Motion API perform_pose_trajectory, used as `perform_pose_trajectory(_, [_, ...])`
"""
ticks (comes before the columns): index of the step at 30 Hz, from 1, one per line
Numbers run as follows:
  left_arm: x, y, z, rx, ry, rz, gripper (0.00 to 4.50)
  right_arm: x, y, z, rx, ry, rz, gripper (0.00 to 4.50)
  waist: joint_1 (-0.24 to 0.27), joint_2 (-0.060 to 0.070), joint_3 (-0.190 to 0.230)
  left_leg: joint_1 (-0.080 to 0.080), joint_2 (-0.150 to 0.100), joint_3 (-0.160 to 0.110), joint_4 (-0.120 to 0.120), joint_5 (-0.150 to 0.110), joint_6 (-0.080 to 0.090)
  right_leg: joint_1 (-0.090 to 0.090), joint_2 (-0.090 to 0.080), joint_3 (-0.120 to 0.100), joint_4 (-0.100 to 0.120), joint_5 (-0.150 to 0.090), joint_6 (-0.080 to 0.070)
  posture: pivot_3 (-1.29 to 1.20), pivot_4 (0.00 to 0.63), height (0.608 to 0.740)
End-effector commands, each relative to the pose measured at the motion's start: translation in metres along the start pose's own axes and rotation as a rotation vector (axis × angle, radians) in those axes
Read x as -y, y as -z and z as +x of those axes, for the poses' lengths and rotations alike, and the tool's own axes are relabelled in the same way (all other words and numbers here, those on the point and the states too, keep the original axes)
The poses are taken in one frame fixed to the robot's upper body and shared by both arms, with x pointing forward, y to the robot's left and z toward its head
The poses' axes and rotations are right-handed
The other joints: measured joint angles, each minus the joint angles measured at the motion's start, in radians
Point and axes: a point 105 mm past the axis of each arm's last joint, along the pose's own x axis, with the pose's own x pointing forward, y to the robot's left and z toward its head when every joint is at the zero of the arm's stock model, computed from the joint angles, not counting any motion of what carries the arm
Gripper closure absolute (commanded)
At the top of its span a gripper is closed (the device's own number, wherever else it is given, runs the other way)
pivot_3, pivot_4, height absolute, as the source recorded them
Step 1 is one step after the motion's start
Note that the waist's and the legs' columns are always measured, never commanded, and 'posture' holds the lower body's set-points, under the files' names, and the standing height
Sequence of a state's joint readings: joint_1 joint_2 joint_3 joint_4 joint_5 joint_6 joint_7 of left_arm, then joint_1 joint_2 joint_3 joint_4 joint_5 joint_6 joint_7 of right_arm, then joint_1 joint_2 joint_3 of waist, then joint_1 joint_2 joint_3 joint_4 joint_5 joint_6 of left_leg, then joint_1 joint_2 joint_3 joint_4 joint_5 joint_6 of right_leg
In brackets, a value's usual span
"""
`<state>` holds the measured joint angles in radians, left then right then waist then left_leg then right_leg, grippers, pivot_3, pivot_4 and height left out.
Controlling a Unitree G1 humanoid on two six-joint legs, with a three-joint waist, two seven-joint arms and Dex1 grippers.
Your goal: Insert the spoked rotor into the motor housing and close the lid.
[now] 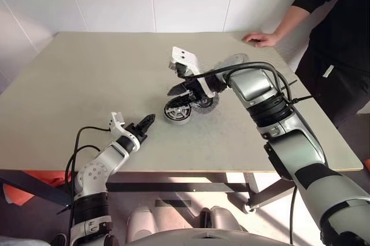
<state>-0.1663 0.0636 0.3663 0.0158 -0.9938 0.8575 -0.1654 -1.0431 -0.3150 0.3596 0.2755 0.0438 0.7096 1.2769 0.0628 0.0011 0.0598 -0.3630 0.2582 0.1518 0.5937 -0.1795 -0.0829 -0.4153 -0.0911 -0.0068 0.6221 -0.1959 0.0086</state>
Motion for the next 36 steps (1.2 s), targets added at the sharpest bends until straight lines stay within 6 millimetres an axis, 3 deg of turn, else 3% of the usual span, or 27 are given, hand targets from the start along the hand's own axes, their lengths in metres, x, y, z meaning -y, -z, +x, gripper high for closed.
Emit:
perform_pose_trajectory(1, [-0.006,-0.004,-0.002,-0.009,-0.03,0.027,2.41,0.01,-0.004,-0.003,0.079,0.082,-0.047,2.3,0.003,0.0,0.0,0.0,0.0,0.0,0.0,0.0,0.0,0.0,0.0,0.0,0.0,0.0,0.0,0.0,0.0,0.74])
perform_pose_trajectory(8, [-0.003,-0.008,0.001,-0.038,-0.022,0.07,2.41,0.026,0.03,-0.001,0.097,0.235,0.01,2.3,0.006,0.0,0.0,-0.001,0.0,0.0,0.0,0.001,-0.002,-0.001,0.0,0.0,0.001,0.0,0.0,0.0,0.0,0.74])
perform_pose_trajectory(11, [-0.004,-0.006,0.005,-0.058,-0.025,0.075,2.41,0.03,0.04,0.006,0.128,0.287,0.008,2.91,0.006,0.0,0.0,0.0,0.0,0.0,0.0,0.001,-0.002,-0.001,0.0,0.0,0.001,0.0,0.0,0.0,0.0,0.74])
perform_pose_trajectory(16, [-0.002,-0.006,0.006,-0.078,-0.021,0.091,2.41,0.034,0.049,0.018,0.143,0.325,0.033,4.48,0.007,0.0,0.0,-0.001,0.0,0.0,0.0,0.002,-0.003,-0.001,0.0,0.0,0.002,0.0,0.0,0.0,0.0,0.74])
perform_pose_trajectory(19, [-0.003,-0.007,0.004,-0.079,-0.026,0.096,2.41,0.034,0.059,0.028,0.138,0.327,0.08,4.48,0.006,0.0,0.0,-0.001,0.0,0.0,0.001,0.002,-0.003,-0.001,0.0,0.0,0.001,0.0,0.0,0.0,0.0,0.74])
perform_pose_trajectory(24, [-0.001,-0.013,0.002,-0.066,-0.026,0.105,2.41,0.022,0.121,0.062,0.006,0.356,0.194,4.48,0.005,0.001,-0.001,-0.001,0.0,-0.001,0.0,0.002,-0.003,-0.001,0.0,-0.001,0.001,0.0,0.0,0.0,0.0,0.74])
perform_pose_trajectory(26, [0.003,-0.015,0.002,-0.058,-0.019,0.111,2.41,0.017,0.128,0.068,-0.005,0.356,0.189,4.48,0.001,0.002,-0.003,0.0,0.0,0.0,0.0,0.002,-0.003,0.0,0.0,0.0,0.001,0.0,0.0,0.0,0.0,0.74])
perform_pose_trajectory(29, [0.001,-0.017,0.0,-0.055,-0.027,0.112,2.41,0.014,0.1,0.062,0.097,0.3,0.166,4.48,0.002,0.002,-0.003,0.013,0.0,-0.001,-0.002,0.002,-0.003,0.011,0.0,0.0,0.0,-0.004,0.006,0.0,0.0,0.74])
perform_pose_trajectory(32, [-0.003,-0.016,0.0,-0.061,-0.035,0.108,2.41,0.018,0.072,0.047,0.178,0.281,0.136,4.48,0.003,0.002,-0.002,0.013,-0.001,-0.001,-0.004,0.002,-0.003,0.011,0.0,0.0,-0.002,-0.005,0.008,0.0,0.0,0.74])
perform_pose_trajectory(36, [0.001,-0.015,0.002,-0.069,-0.021,0.125,2.41,0.024,0.021,0.009,0.327,0.301,0.112,4.48,0.007,0.002,-0.001,0.012,-0.001,-0.001,-0.005,0.002,-0.003,0.01,0.0,0.0,-0.003,-0.004,0.007,0.0,0.0,0.74])
